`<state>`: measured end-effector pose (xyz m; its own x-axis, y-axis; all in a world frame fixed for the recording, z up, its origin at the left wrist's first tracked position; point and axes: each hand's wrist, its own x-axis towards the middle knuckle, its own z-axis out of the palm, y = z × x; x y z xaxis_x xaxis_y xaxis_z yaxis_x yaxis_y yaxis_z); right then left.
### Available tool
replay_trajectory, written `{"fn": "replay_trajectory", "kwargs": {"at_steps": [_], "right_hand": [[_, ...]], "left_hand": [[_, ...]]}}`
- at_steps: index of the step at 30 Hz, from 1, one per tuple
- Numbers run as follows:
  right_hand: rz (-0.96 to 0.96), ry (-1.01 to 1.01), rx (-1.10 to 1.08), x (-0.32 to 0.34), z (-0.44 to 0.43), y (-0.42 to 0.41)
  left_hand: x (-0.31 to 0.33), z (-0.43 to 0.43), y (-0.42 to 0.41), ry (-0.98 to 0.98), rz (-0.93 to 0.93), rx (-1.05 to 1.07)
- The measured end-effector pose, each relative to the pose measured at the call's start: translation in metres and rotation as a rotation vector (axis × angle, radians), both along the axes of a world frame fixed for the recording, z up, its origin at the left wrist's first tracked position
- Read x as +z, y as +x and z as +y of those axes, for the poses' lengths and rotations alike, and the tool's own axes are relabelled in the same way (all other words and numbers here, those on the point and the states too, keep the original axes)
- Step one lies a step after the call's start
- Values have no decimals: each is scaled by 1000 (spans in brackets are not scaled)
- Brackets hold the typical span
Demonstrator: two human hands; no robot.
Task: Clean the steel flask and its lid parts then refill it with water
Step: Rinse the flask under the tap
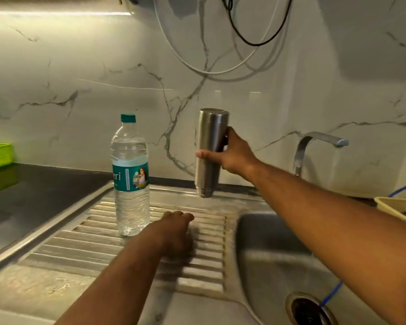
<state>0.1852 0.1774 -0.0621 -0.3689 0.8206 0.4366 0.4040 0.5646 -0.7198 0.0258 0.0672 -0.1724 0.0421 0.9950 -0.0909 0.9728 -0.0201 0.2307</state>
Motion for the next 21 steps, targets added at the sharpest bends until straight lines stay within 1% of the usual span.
{"fn": "replay_trajectory", "kwargs": {"at_steps": [4,9,15,21], "right_hand": [[-41,-102,11,-5,40,-75],[-37,-223,1,-26,58,-130],[-37,-241,1,-38,70,-150],[-53,-233,11,-45,71,-148]], "left_hand": [[-2,3,-4,-40,14,10],[-4,11,-7,-61,-18,60],[-8,15,-8,-82,-5,84],[-7,13,-6,-77,3,82]]}}
